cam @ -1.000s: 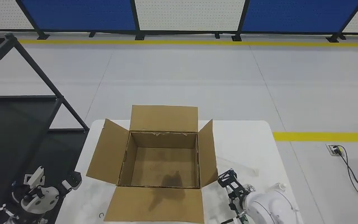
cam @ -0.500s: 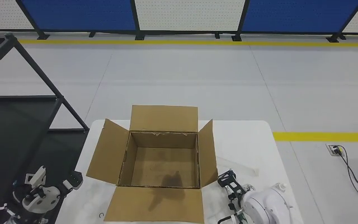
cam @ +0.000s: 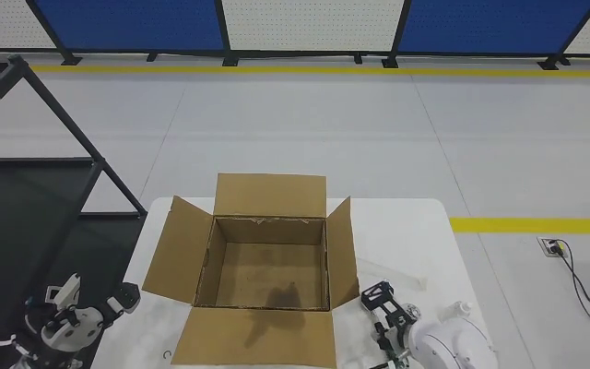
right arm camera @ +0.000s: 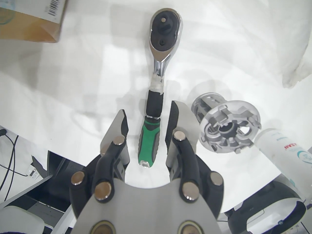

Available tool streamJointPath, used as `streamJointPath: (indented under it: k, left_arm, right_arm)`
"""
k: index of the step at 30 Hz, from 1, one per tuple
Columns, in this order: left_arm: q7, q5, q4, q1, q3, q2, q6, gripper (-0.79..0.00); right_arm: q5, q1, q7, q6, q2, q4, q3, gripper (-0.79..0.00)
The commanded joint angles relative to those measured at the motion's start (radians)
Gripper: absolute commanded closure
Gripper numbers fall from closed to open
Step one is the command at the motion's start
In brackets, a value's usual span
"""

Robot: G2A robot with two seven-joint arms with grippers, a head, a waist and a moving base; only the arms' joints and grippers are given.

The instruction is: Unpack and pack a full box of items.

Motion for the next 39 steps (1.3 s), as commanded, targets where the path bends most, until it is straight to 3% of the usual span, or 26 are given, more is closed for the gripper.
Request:
streamJointPath:
  k: [1,10,12,13,14,20,32,39]
  left_arm:
    - [0.0,0.002,-0.003,0.001,0.002,0.0,-0.001,-0.785]
    - [-0.004,0.004,-0.012,0.007,0.006,0.0,-0.004,-0.785]
    - [-0.006,0.001,-0.015,0.01,0.005,0.0,-0.005,-0.785]
    - [-0.007,0.001,-0.016,0.011,0.004,0.0,-0.006,-0.785]
    - [-0.007,0.0,-0.017,0.013,0.003,0.0,-0.006,-0.785]
    - [-0.024,0.049,-0.017,0.017,-0.017,0.006,0.009,-0.785]
    - [-0.031,0.061,-0.016,0.016,-0.019,0.008,0.014,-0.785]
    - [-0.007,0.057,-0.058,0.01,-0.018,0.009,0.023,-0.785]
  right_arm:
    - [0.017,-0.031,-0.012,-0.015,0.004,-0.05,0.022,-0.354]
    - [0.09,-0.172,-0.082,-0.067,0.025,-0.307,0.169,-0.379]
    - [0.114,-0.193,-0.103,-0.069,0.028,-0.357,0.206,-0.656]
    - [0.127,-0.202,-0.113,-0.071,0.03,-0.38,0.223,-0.757]
    - [0.144,-0.21,-0.12,-0.076,0.031,-0.4,0.239,-0.785]
    - [0.229,-0.233,-0.139,-0.079,0.039,-0.473,0.339,-0.785]
    - [0.229,-0.233,-0.139,-0.079,0.039,-0.473,0.339,-0.785]
    - [0.241,-0.27,-0.278,-0.172,0.045,-0.473,0.35,-0.785]
